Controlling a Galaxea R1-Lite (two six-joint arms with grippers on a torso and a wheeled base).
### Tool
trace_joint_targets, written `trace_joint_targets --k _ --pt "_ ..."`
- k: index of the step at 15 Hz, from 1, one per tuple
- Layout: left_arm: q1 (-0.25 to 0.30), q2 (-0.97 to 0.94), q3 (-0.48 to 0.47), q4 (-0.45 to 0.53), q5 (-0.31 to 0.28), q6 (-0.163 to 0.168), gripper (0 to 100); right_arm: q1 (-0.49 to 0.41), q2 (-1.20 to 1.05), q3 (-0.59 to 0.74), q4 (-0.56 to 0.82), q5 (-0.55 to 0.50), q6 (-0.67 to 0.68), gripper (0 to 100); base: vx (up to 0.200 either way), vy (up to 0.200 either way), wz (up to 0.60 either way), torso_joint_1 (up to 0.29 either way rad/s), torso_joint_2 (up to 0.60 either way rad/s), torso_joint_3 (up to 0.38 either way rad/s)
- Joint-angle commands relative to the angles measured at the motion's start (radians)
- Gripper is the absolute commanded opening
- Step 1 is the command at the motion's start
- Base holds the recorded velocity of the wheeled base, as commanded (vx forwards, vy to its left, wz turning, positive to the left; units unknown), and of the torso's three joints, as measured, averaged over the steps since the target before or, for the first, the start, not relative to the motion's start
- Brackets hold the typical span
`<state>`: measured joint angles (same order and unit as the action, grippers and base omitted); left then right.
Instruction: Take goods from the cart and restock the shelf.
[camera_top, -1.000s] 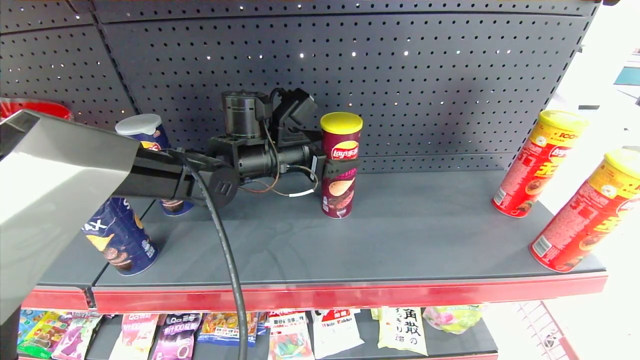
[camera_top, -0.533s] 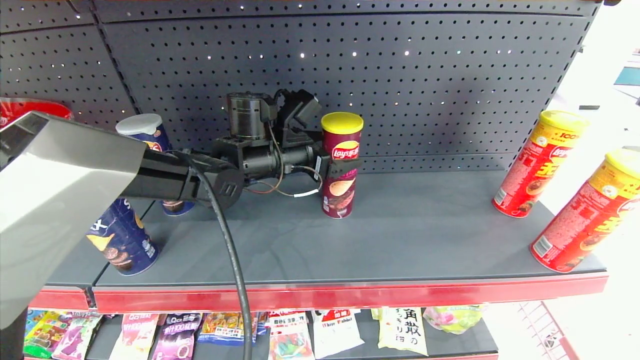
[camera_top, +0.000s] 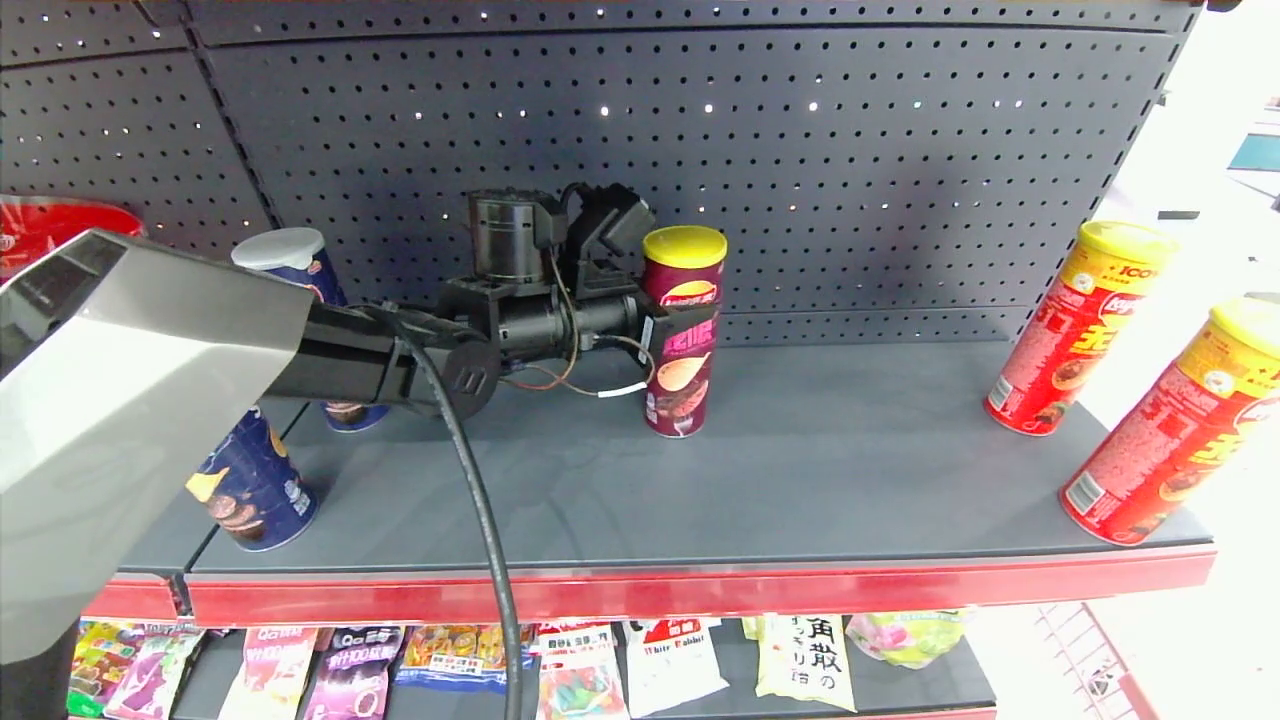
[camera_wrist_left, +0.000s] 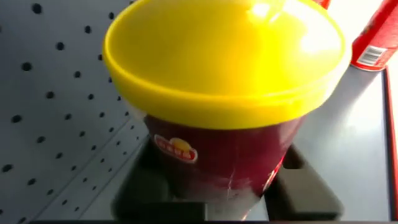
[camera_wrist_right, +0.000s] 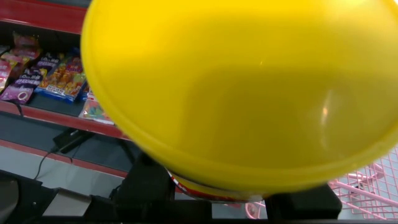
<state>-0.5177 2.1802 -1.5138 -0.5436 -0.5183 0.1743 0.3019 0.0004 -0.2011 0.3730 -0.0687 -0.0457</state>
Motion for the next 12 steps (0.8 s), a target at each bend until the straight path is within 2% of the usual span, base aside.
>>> trace_joint_targets --k 1,2,3,4,5,7,8,9,12 --pt "0.004 -0.030 0.034 0.002 -0.026 -0.010 0 0.000 0.000 0.000 0.000 0.000 0.000 0 0.000 0.000 0.00 0.000 0.00 0.000" --pt "0.005 -0.059 0.064 0.002 -0.051 -0.019 0 0.000 0.000 0.000 0.000 0.000 0.000 0 0.000 0.000 0.00 0.000 0.00 0.000" --pt "0.013 -0.128 0.147 0.002 -0.123 -0.027 0 0.000 0.000 0.000 0.000 0.000 0.000 0 0.000 0.000 0.00 0.000 0.00 0.000" --pt "0.022 -0.180 0.210 -0.001 -0.163 -0.027 0 0.000 0.000 0.000 0.000 0.000 0.000 0 0.000 0.000 0.00 0.000 0.00 0.000" --pt "0.022 -0.221 0.261 -0.004 -0.186 -0.027 0 0.000 0.000 0.000 0.001 0.000 0.000 0 0.000 0.000 0.00 0.000 0.00 0.000" --pt "0.021 -0.301 0.373 -0.006 -0.209 -0.025 0 0.000 0.000 0.000 0.000 0.000 0.000 0 0.000 0.000 0.00 0.000 0.00 0.000" --pt "0.021 -0.312 0.389 -0.007 -0.215 -0.025 0 0.000 0.000 0.000 0.000 0.000 -0.002 0 0.000 0.000 0.00 0.000 0.00 0.000" --pt "0.021 -0.339 0.445 -0.013 -0.227 -0.021 0 0.000 0.000 0.000 0.000 0.001 -0.002 0 0.000 0.000 0.00 0.000 0.00 0.000" --pt "0.013 -0.353 0.500 -0.059 -0.220 -0.019 0 0.000 0.000 0.000 0.000 0.001 -0.002 0 0.000 0.000 0.00 0.000 0.00 0.000"
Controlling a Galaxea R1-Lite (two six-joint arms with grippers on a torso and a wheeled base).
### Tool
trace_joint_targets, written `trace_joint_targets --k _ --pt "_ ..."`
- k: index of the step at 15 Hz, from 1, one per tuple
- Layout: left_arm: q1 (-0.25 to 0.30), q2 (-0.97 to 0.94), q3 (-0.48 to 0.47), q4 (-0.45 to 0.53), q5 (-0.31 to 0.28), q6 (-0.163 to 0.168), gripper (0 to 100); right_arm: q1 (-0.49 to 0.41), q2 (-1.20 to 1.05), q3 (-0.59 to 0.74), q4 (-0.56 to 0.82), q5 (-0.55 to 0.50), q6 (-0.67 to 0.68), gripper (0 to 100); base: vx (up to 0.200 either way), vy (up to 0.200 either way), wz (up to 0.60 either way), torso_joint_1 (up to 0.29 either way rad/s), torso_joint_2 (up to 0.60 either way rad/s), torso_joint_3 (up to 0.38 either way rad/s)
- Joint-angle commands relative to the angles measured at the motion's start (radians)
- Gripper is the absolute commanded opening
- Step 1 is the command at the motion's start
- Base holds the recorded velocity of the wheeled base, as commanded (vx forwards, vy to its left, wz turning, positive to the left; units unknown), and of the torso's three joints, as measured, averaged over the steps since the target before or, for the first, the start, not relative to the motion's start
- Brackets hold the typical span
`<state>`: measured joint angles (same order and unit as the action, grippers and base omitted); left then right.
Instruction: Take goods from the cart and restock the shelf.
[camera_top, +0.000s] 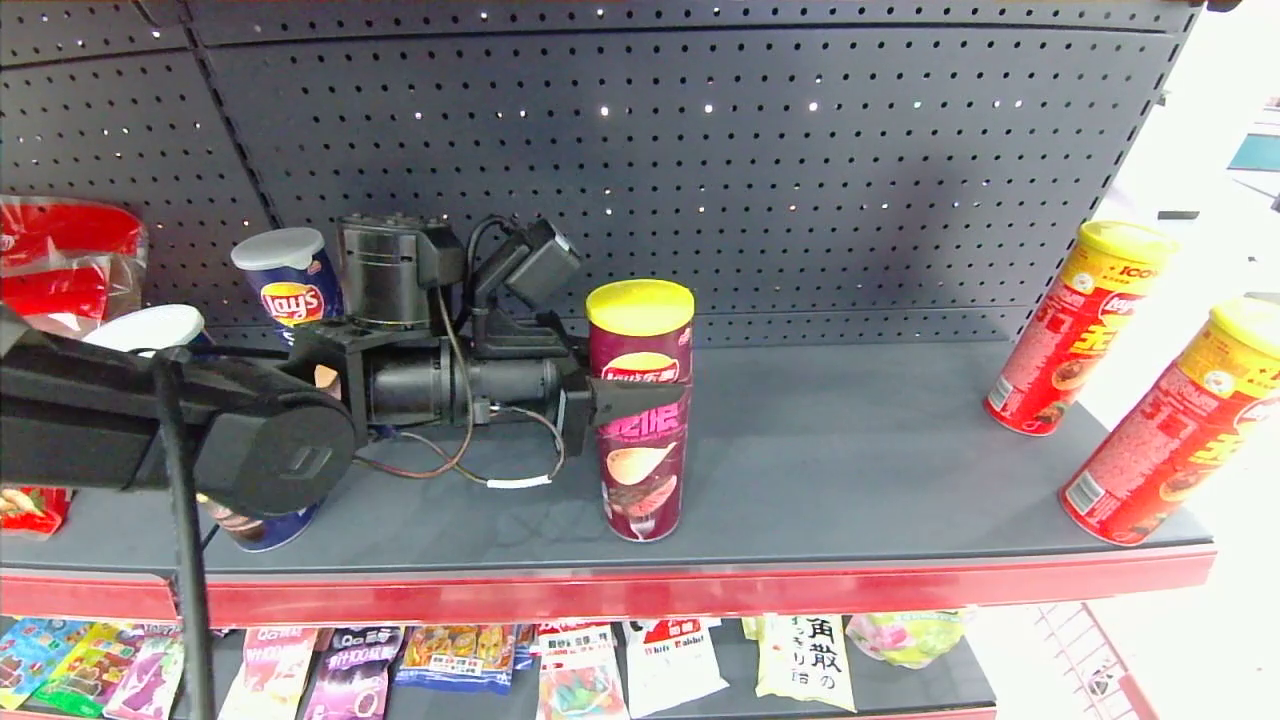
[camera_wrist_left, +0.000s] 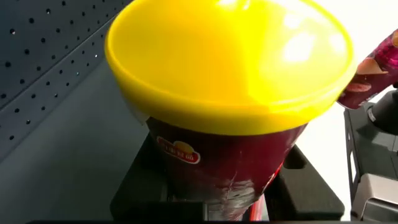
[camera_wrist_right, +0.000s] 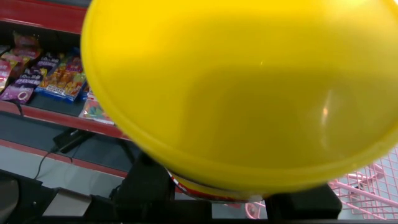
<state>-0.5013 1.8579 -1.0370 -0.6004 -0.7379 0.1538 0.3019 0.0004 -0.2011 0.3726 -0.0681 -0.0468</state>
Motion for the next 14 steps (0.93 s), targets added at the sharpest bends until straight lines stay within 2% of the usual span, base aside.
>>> trace_joint_targets --k 1,7,8,14 --pt "-0.003 -0.031 0.025 -0.009 0.002 0.001 0 0.000 0.000 0.000 0.000 0.001 -0.001 0 0.000 0.000 0.00 0.000 0.00 0.000" --pt "-0.013 -0.009 0.022 -0.018 0.041 0.003 0 0.000 0.000 0.000 0.000 0.001 0.001 0 0.000 0.000 0.00 0.000 0.00 0.000" --pt "-0.042 -0.009 0.025 -0.018 0.051 0.001 0 0.000 0.000 0.000 0.002 0.001 0.001 0 0.000 0.000 0.00 0.000 0.00 0.000" --pt "-0.048 -0.002 0.029 -0.019 0.049 0.020 0 0.000 0.000 0.000 0.000 0.001 0.001 0 0.000 0.000 0.00 0.000 0.00 0.000"
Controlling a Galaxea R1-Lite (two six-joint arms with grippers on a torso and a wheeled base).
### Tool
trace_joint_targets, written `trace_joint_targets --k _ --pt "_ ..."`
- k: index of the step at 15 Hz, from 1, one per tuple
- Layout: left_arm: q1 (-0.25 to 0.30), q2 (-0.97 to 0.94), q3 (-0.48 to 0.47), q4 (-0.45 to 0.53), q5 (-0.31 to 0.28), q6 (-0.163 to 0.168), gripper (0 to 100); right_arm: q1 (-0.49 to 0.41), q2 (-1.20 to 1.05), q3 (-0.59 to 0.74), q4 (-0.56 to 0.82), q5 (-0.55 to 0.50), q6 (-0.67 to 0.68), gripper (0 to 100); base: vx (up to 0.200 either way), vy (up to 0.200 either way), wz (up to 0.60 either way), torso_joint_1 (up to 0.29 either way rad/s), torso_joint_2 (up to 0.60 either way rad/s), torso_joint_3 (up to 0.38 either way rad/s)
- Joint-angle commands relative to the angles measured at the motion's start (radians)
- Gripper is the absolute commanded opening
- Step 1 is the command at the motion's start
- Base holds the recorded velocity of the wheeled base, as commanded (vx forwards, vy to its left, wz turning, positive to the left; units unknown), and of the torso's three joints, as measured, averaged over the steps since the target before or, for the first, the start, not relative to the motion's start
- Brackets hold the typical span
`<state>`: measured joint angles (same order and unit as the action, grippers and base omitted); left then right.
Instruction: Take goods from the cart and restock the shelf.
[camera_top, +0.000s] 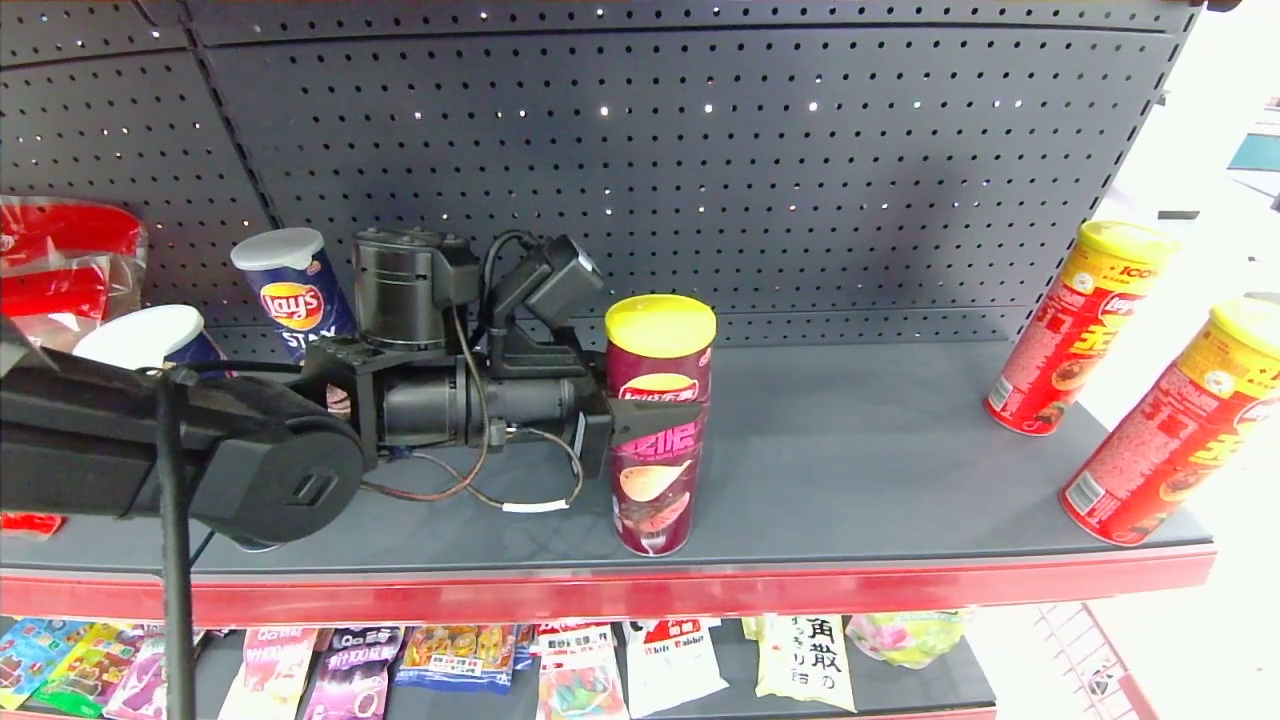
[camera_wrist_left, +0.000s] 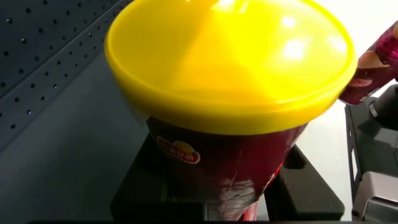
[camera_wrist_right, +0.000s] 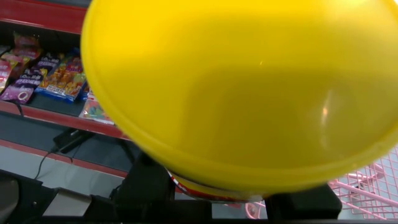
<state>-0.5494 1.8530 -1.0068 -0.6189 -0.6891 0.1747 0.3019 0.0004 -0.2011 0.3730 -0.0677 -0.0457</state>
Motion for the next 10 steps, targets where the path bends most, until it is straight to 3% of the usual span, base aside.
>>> trace_joint_targets --k 1,4,10 --pt "0.000 0.008 0.001 -0.004 0.002 -0.001 0 0.000 0.000 0.000 0.000 0.000 0.000 0 0.000 0.000 0.00 0.000 0.00 0.000" --pt "-0.009 0.009 0.027 -0.058 0.002 -0.003 0 0.000 0.000 0.000 0.000 0.000 -0.002 0 0.000 0.000 0.00 0.000 0.00 0.000" --pt "-0.012 0.005 0.050 -0.064 0.013 -0.004 0 0.000 0.000 0.000 0.000 0.000 0.000 0 0.000 0.000 0.00 0.000 0.00 0.000"
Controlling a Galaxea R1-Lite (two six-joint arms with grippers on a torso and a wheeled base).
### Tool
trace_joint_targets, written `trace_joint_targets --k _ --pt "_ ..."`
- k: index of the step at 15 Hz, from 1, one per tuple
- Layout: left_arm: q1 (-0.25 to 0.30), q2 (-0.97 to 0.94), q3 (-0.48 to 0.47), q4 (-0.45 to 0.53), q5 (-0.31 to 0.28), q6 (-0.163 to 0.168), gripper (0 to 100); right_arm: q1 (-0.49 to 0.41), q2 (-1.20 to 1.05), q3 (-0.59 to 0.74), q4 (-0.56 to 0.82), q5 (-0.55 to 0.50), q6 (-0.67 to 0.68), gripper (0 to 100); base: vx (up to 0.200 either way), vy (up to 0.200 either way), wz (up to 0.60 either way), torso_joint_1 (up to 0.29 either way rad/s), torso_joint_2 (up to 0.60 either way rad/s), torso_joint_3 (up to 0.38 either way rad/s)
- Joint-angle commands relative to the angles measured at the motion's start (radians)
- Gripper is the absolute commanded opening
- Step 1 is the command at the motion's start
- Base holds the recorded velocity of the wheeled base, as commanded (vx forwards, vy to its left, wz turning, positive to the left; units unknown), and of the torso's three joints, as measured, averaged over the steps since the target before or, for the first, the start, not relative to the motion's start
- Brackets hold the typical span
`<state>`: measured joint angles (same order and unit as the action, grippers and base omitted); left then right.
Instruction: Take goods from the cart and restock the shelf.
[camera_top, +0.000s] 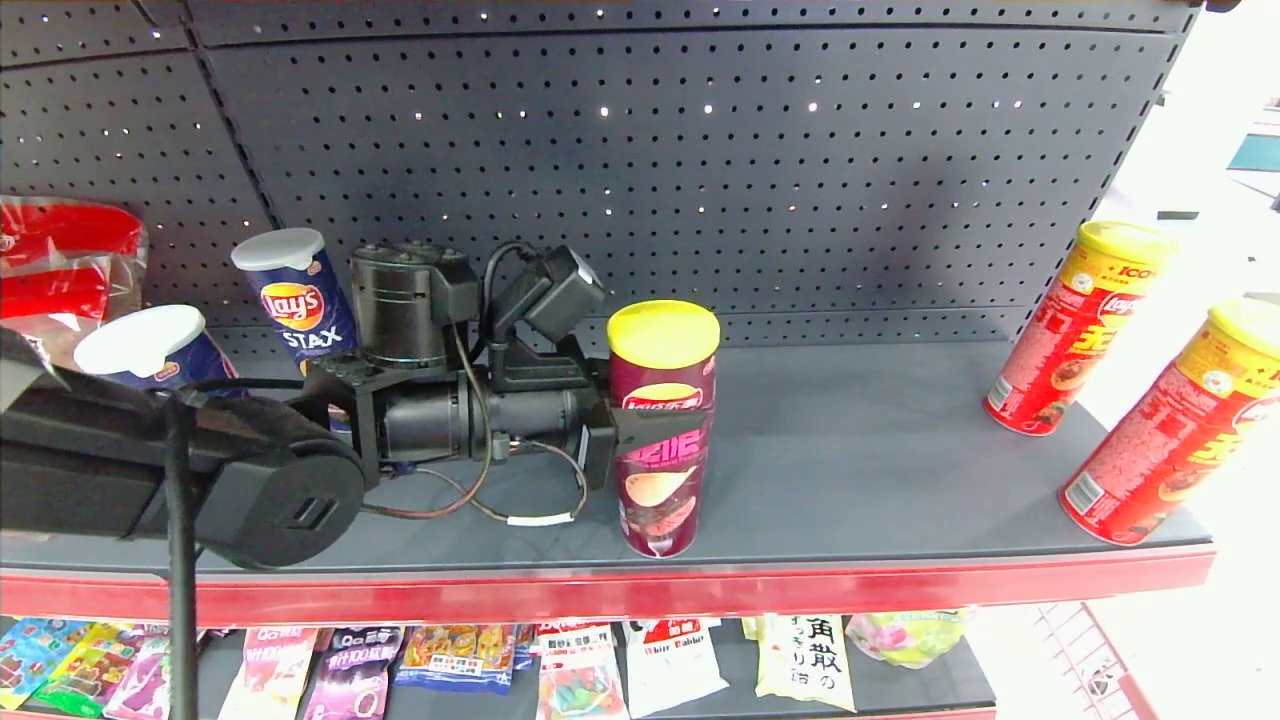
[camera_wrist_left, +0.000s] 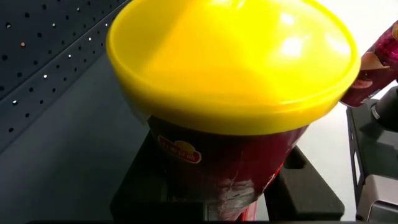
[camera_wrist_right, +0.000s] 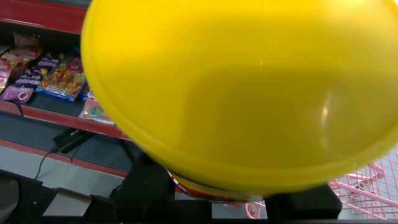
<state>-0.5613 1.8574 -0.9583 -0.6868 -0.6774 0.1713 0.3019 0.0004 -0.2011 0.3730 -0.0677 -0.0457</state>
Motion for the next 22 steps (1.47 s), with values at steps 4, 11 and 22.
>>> trace_joint_targets --k 4,11,22 --pt "-0.002 -0.001 0.010 0.000 -0.001 0.004 100 0.000 0.000 0.000 0.001 0.000 -0.002 0 0.000 0.000 0.00 0.000 0.00 0.000" --pt "0.015 -0.064 0.115 -0.020 0.026 -0.001 100 0.000 0.000 0.000 0.000 0.000 -0.002 0 0.000 0.000 0.00 0.000 0.00 0.000" --pt "0.104 -0.423 0.434 -0.071 0.160 -0.004 100 0.000 0.000 -0.004 0.001 0.006 -0.003 0 0.000 0.000 0.00 0.000 0.00 0.000"
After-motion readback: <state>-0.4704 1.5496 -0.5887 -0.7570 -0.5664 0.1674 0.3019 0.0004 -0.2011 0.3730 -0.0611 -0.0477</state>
